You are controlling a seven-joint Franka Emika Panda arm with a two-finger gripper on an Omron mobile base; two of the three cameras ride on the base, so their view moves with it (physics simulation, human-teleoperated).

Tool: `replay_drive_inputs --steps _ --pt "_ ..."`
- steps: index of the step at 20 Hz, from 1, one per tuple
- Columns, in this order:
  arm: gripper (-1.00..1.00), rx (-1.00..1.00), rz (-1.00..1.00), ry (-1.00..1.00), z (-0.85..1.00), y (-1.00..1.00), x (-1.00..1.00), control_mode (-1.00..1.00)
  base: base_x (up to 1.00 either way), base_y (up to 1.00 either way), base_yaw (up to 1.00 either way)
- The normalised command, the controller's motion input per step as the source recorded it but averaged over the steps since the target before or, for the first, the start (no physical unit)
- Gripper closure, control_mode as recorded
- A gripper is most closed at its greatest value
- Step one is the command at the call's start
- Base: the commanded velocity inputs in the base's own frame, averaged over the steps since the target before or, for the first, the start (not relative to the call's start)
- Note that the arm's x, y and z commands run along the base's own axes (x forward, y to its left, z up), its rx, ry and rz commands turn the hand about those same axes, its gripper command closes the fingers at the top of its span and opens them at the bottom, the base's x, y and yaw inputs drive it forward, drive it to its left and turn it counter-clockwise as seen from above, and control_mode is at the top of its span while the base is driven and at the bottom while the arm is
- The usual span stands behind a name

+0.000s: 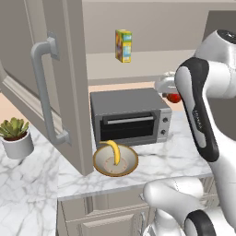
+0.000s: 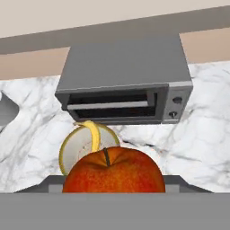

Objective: Open the cabinet. Pick the banana and apple from the cabinet and place them into the bowl. Then close the cabinet.

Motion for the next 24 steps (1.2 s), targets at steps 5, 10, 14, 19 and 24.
replay_drive_inputs --steps 5,10,14,19,24 --pt "1.0 0.0 0.29 0.19 -0.99 0.9 -0.45 -1.0 0.0 0.0 0.0" --pt "1.0 -0.06 0.21 0.2 -0.99 0.84 -0.01 -1.0 0.0 0.0 0.0" --pt "1.0 -0.15 0.01 0.0 -0.54 0.37 0.49 -1.0 0.0 0.0 0.0" --pt "1.0 -0.11 0.0 -0.01 -0.52 0.19 0.77 -1.0 0.0 0.0 0.0" --pt "1.0 -0.06 0.0 0.0 -0.68 0.08 0.75 -1.0 0.0 0.0 0.0"
